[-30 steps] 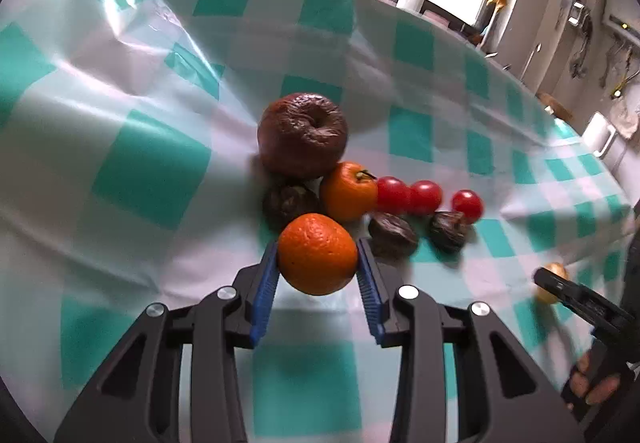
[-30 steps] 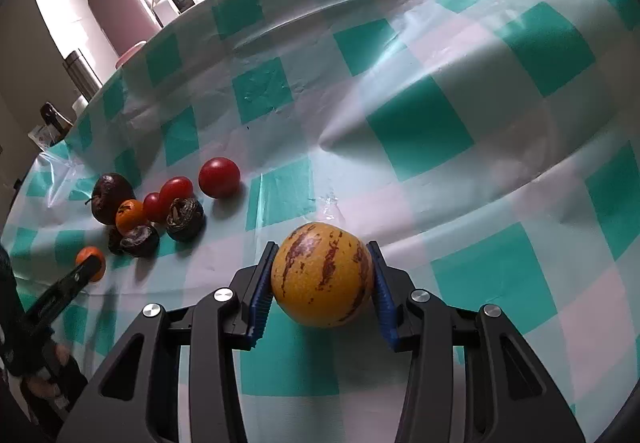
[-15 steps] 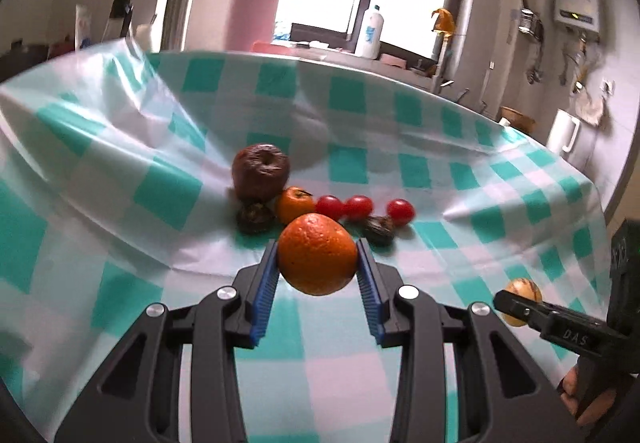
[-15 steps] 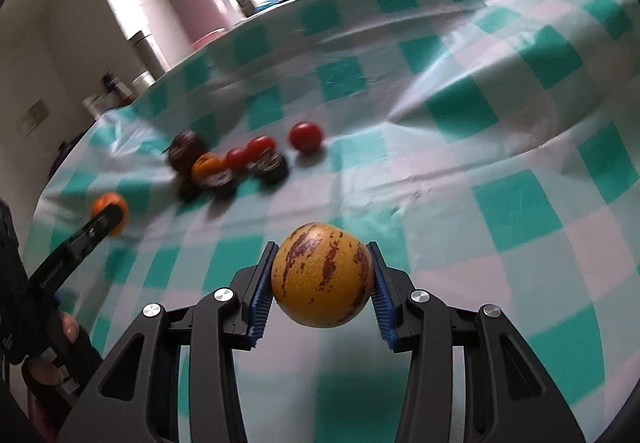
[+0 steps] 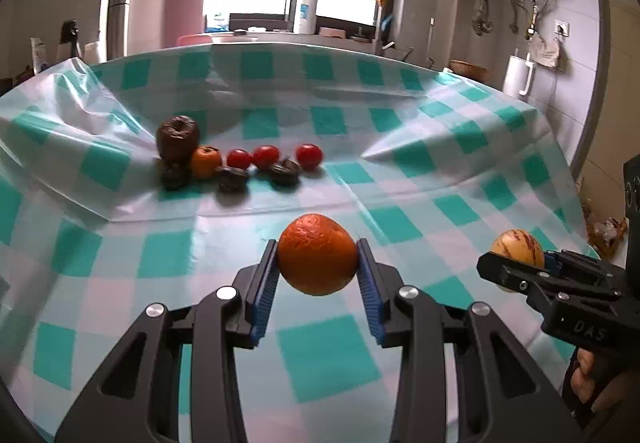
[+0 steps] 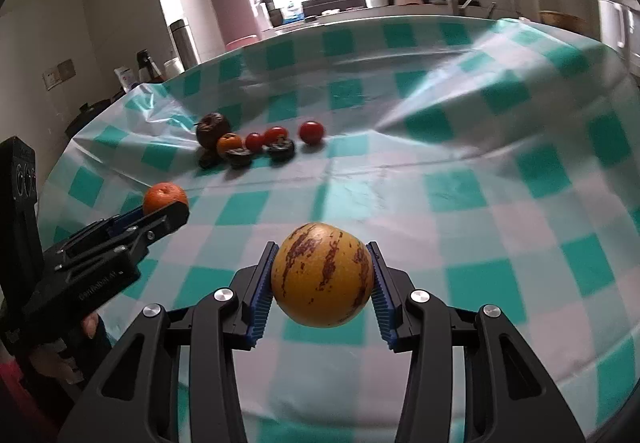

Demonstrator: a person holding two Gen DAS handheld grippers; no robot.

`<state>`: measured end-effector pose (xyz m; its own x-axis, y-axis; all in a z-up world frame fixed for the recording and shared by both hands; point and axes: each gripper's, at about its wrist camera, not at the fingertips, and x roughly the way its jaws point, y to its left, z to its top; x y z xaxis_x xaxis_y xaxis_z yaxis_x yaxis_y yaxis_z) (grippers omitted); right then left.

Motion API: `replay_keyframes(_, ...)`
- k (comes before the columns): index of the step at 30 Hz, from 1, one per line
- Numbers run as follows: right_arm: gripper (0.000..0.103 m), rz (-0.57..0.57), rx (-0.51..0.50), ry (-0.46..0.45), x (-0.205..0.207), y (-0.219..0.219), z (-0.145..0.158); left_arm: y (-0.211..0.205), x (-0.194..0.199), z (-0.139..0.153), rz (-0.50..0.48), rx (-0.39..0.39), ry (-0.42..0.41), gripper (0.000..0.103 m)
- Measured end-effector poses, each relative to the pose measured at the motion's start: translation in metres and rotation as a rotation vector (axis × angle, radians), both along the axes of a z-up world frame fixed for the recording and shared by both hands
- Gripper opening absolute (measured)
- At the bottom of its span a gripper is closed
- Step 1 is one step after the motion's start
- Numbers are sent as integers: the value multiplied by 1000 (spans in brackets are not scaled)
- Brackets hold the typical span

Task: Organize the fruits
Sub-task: 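Carry the pepino and orange off the table toward the white bin with both grippers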

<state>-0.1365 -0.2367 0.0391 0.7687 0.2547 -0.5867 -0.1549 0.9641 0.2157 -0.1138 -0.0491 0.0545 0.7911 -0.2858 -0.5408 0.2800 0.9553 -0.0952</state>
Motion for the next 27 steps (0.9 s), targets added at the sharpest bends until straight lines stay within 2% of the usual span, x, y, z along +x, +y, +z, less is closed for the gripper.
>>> replay_keyframes(10,44,-89,26,-3,-46,-59,-13,-55,-28,-2,-134,75,15,38)
replay_keyframes(27,44,-314,62,-81,-143,-170,-31,-183,-99,-16,-488,259,10,38)
